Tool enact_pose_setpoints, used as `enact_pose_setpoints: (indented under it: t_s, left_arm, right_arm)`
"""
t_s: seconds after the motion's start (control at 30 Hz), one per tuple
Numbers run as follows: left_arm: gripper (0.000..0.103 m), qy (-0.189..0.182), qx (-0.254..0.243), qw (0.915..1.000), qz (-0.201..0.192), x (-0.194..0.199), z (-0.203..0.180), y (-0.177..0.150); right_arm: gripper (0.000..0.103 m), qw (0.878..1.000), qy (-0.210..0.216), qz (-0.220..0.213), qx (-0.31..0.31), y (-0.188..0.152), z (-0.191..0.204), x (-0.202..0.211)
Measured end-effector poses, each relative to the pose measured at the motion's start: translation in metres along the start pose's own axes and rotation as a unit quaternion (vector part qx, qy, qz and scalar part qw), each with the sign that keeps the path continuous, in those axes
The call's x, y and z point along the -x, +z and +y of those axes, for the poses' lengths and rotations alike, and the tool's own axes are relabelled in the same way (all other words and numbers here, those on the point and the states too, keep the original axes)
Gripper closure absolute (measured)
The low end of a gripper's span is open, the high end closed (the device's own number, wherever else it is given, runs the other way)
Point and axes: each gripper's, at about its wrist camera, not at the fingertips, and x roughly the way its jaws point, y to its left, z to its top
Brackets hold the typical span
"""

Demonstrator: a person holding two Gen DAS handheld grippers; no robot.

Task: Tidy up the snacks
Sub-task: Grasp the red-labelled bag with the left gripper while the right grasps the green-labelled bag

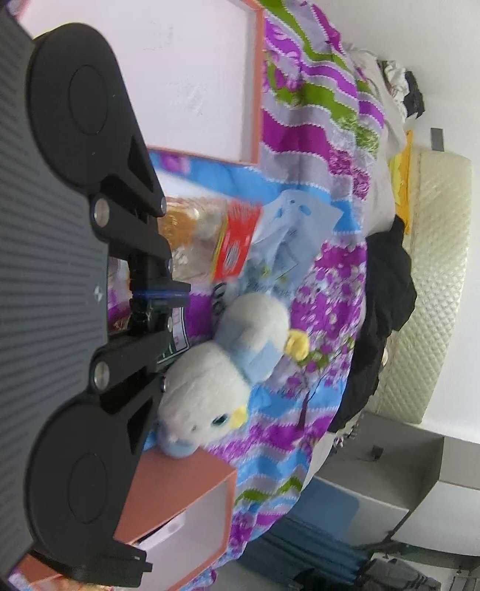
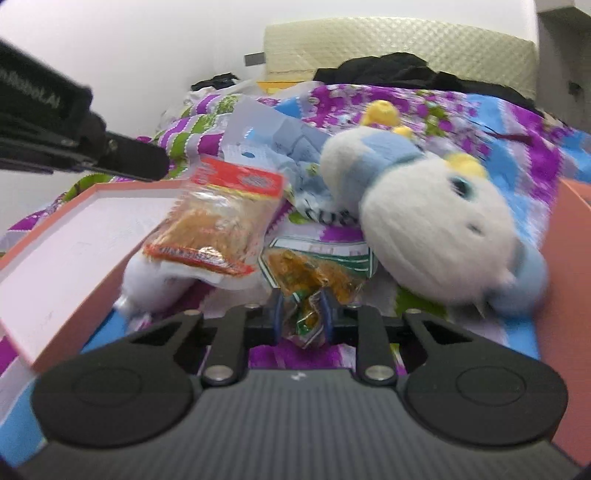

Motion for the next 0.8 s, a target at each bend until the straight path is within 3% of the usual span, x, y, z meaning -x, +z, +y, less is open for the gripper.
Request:
enact_pose_setpoints:
  t_s: [0.3,0.5,0.57,0.63,0.8]
  left_arm:
    - [0.103,-0.014,0.019,0.9991,0.035,0.028,-0.014,-0.052]
    - [0.102,-0.002,-0.02,0.9983,0.054,0.014,-0.019,-0.058]
    - [0.089,0.022,-0.058,0.9965,0.056,-0.002,-0.024,-0.052]
    - [0.044,0.047,-0.093,0.9923,0.067,-0.021,-0.027,-0.048]
    - [0.027,0.093,-0.176,0.9765,0.083,-0.061,-0.033,-0.042]
  right_arm:
    - [0.08,1.0,-0.011,0.003,-0.011,-0.037,-0.001,0.06]
    - [0.08,0.999,-0.04,0.009,-0.006,-0.052,-0.005,0.082]
    - [0.081,0.999,-0.045,0.012,-0.004,-0.056,-0.005,0.084]
    - [0.081,0.999,-0.046,0.012,-0.004,-0.059,-0.006,0.085]
    - [0.083,0.999,-0.036,0.009,-0.019,-0.061,-0.012,0.088]
